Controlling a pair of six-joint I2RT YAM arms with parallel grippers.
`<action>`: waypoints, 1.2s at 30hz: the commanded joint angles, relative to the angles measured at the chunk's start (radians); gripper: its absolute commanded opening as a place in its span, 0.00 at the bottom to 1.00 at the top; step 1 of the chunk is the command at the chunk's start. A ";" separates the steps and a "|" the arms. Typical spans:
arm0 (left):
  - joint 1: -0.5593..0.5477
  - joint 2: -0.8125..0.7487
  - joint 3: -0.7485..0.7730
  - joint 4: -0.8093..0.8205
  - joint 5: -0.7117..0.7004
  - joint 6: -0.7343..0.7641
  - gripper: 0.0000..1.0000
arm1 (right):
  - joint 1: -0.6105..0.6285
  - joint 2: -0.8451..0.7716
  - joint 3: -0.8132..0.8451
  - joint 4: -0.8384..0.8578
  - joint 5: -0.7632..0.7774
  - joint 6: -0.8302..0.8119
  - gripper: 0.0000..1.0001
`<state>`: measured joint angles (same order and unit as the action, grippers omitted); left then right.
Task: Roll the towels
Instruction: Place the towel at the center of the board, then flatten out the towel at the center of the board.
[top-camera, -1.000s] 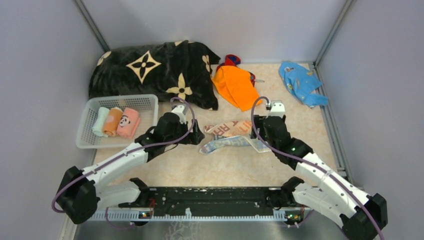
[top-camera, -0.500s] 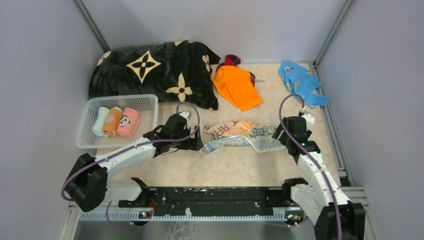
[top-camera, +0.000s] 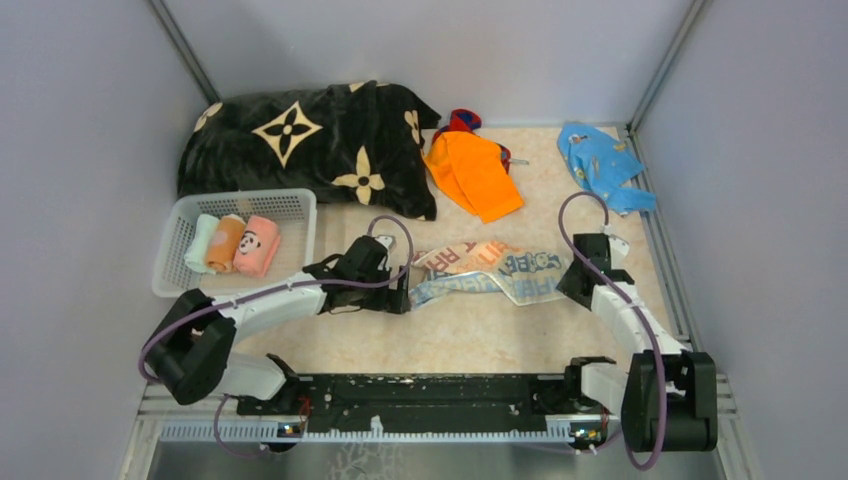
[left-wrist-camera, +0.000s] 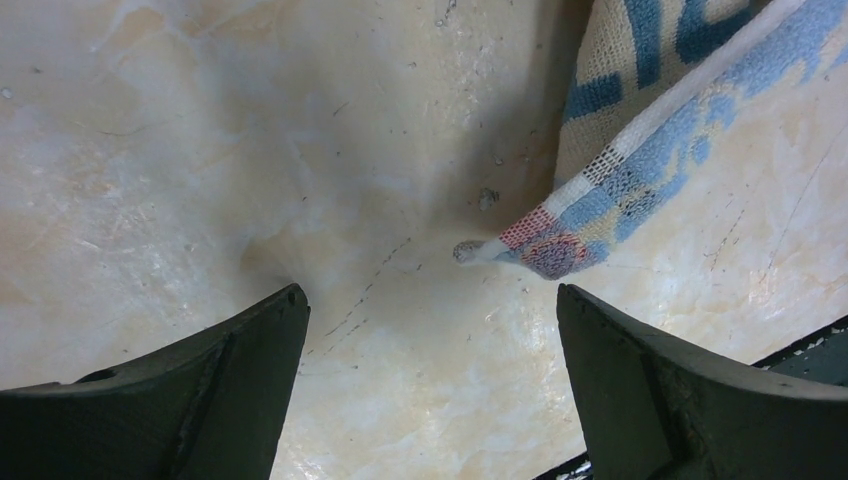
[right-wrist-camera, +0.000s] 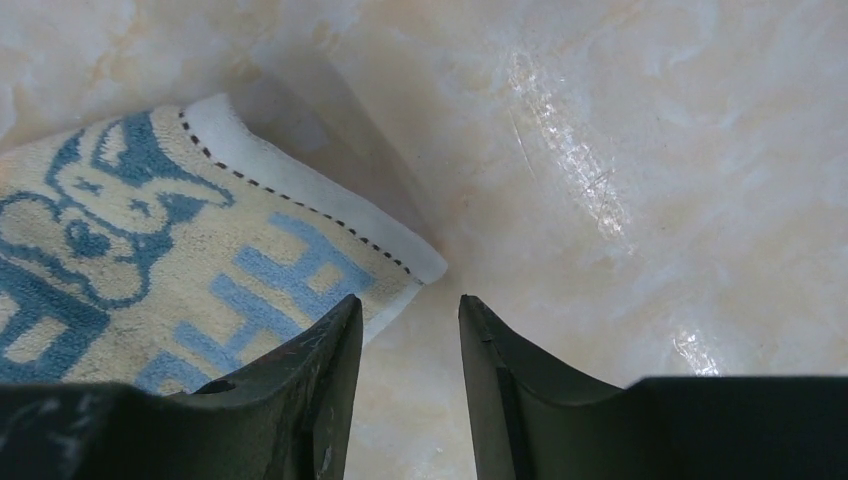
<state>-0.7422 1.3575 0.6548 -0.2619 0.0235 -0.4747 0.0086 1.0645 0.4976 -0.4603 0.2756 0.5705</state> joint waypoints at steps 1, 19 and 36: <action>-0.014 0.019 0.013 0.030 0.006 0.017 0.99 | -0.014 0.036 0.052 0.006 0.014 0.016 0.40; -0.017 0.080 0.016 0.073 0.029 0.048 0.99 | -0.024 0.267 0.110 0.046 -0.101 -0.021 0.34; -0.017 0.088 0.018 0.135 0.158 0.075 0.93 | -0.025 0.182 0.144 0.040 -0.133 -0.048 0.00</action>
<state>-0.7513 1.4261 0.6800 -0.1650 0.0887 -0.4248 -0.0154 1.2755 0.6228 -0.4351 0.1799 0.5308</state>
